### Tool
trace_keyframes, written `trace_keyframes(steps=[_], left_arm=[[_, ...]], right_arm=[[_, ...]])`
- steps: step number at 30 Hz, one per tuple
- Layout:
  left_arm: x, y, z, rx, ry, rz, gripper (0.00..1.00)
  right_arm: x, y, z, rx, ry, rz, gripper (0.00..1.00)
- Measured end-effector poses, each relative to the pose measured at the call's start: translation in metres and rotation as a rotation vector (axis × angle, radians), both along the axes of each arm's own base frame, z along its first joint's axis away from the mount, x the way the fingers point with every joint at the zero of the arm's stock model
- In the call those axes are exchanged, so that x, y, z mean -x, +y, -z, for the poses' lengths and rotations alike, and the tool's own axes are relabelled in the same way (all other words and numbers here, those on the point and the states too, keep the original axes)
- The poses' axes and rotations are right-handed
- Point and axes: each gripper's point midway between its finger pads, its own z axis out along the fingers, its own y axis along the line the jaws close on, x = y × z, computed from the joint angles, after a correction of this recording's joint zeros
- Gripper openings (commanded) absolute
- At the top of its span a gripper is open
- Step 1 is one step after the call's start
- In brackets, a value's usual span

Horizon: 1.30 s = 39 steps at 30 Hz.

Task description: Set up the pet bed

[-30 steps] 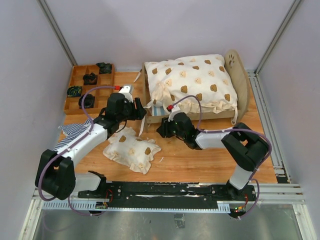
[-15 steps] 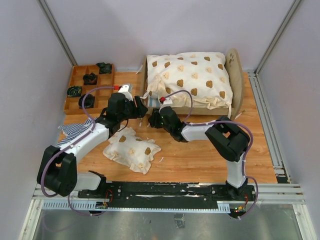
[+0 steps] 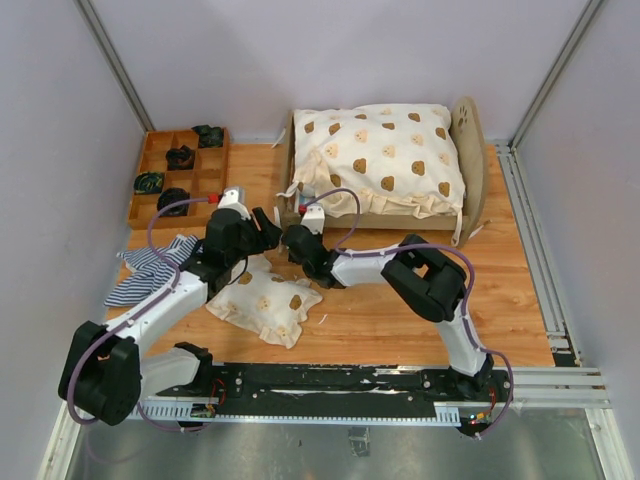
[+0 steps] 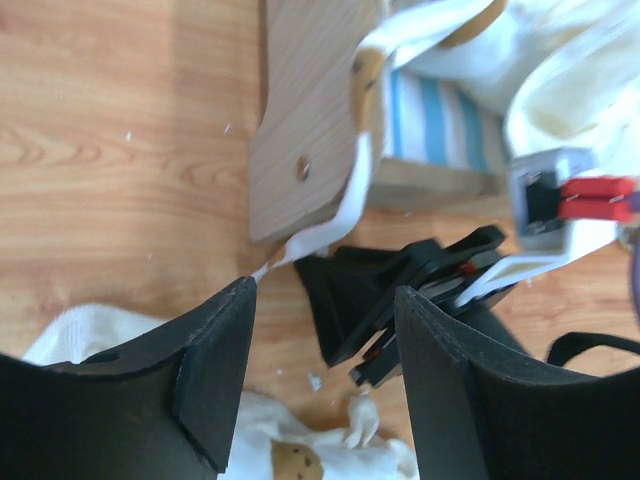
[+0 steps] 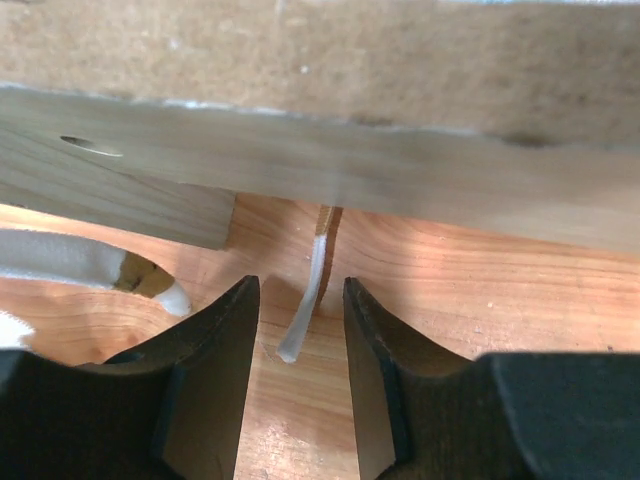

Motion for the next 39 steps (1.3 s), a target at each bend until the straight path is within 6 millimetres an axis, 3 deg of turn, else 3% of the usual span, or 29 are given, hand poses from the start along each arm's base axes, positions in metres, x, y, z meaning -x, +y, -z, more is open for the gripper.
trace_keyframes(steps=[4,7,11,14,20,22,24,27,30,34,39], left_arm=[[0.011,0.004,0.029,-0.014,0.055,-0.004,0.61],[0.012,0.002,0.037,-0.013,0.061,0.011,0.62],[0.006,-0.006,0.041,-0.015,0.043,0.049,0.64],[0.003,-0.012,0.051,-0.018,0.040,0.081,0.65],[-0.002,-0.012,0.096,-0.068,0.117,0.090,0.64],[-0.002,-0.012,0.114,-0.087,0.153,0.090,0.59],[-0.003,-0.011,0.127,-0.101,0.177,0.088,0.44],[-0.013,-0.015,0.128,-0.101,0.164,0.092,0.16],[-0.011,-0.017,0.130,-0.098,0.170,0.103,0.01],[0.000,-0.017,0.116,-0.080,0.155,0.122,0.00],[0.010,-0.017,0.066,-0.031,0.054,0.136,0.00]], right_arm=[[-0.002,-0.004,0.002,0.053,-0.018,0.044,0.22],[-0.002,-0.009,0.004,0.087,-0.028,0.065,0.01],[0.000,-0.018,0.005,0.115,-0.049,0.062,0.00],[0.012,-0.031,0.005,0.124,-0.061,0.019,0.00],[0.051,-0.046,0.005,0.066,-0.035,-0.137,0.00],[0.064,-0.046,0.005,0.030,-0.024,-0.193,0.00],[0.077,-0.043,0.005,-0.011,-0.012,-0.261,0.00],[0.089,-0.039,0.004,-0.052,-0.003,-0.323,0.00],[0.094,-0.036,-0.001,-0.076,-0.007,-0.357,0.00],[0.093,-0.034,-0.021,-0.105,-0.037,-0.364,0.00],[0.092,-0.030,-0.073,-0.186,-0.120,-0.376,0.00]])
